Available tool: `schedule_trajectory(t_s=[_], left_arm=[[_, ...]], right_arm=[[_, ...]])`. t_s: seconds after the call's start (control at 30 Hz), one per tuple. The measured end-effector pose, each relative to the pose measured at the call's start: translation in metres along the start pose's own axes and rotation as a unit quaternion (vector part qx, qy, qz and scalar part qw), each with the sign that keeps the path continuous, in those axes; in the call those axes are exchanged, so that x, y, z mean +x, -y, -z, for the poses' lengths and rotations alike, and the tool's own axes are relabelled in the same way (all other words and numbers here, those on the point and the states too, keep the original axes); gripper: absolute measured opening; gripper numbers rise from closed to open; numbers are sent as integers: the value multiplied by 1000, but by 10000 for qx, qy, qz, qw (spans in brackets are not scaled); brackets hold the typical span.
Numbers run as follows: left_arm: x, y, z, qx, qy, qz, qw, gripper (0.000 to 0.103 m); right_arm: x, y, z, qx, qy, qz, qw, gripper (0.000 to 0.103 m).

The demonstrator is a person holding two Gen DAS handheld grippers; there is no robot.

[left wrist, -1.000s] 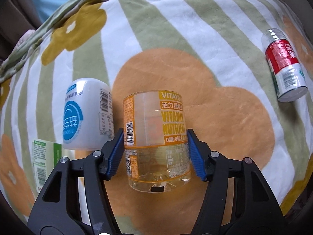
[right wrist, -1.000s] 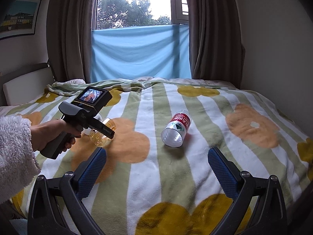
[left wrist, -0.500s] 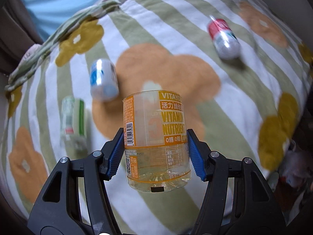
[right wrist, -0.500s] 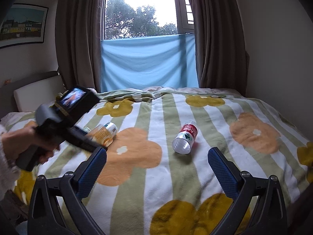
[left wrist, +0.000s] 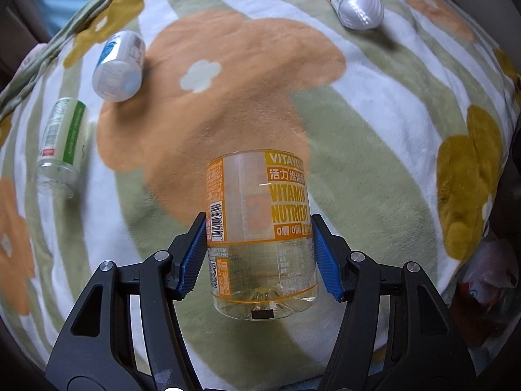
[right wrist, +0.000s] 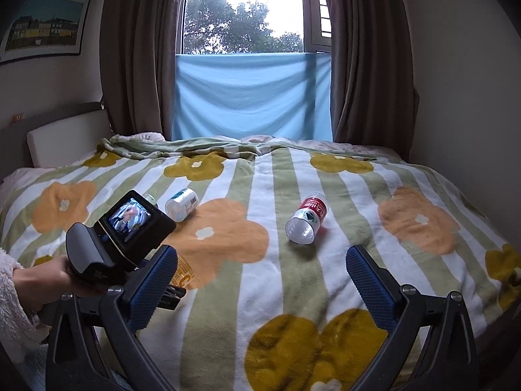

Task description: Flip cup upside down

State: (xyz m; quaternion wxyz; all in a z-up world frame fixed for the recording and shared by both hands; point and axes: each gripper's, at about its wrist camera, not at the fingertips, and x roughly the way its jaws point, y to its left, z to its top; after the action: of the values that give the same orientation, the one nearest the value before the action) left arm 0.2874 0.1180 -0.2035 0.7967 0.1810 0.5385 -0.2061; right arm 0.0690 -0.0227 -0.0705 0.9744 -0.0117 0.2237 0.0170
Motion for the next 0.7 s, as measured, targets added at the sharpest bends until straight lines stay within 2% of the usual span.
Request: schedule_trajectory(t_s=[0.1,0.17,0.23,0.3,0.43,0.57,0.7], left_arm=[[1,2,0,7,19,-71,10000,59],[2,1,-1,-22,19,-162,9999,67],[0,0,-2,-47,86,-220,9997,92],[-5,-2,-1,-112,229,-133,9996,102],[-20,-8,2,-295,393,30,9988,103],[-56,-16,18,-469,857,-97,9952,103],[-91,-26,42,-911,1246,-348,9874,103]], right_arm=[[4,-1,1,-25,-83,12,10000,103],[7,-2,1,-22,-129,-23,9999,103],[8,-5,2,-52,-162,-51,9998,103],[10,-8,1,-123,-190,-71,9997,103],[13,-12,0,-256,-250,-137,9993,103],[22,-19,-3,-539,-359,-369,9972,103],[37,-26,-5,-854,-583,-981,9898,103]])
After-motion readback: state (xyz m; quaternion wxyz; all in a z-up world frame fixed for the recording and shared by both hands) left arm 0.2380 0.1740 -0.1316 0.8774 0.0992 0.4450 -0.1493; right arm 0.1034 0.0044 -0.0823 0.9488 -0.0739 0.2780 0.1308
